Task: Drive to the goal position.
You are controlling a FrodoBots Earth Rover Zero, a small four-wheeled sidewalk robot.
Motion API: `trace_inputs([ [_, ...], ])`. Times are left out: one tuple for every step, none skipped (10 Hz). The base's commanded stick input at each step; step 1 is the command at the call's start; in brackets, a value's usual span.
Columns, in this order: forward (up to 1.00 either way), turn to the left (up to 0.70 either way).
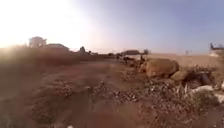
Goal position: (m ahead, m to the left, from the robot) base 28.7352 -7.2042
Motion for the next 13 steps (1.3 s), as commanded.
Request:
trace_inputs([
  [0.69, 0.0],
  [0.69, 0.0],
  [0.69, 0.0],
  [0.69, 0.0],
  [0.69, 0.0],
  [0.69, 0.0],
  [0.69, -0.2],
  [0.69, -0.35],
  [0.69, -0.21],
  [0.69, 0.0],
  [0.69, 0.0],
  [0.69, 0.0],
  [0.69, 0.0],
])
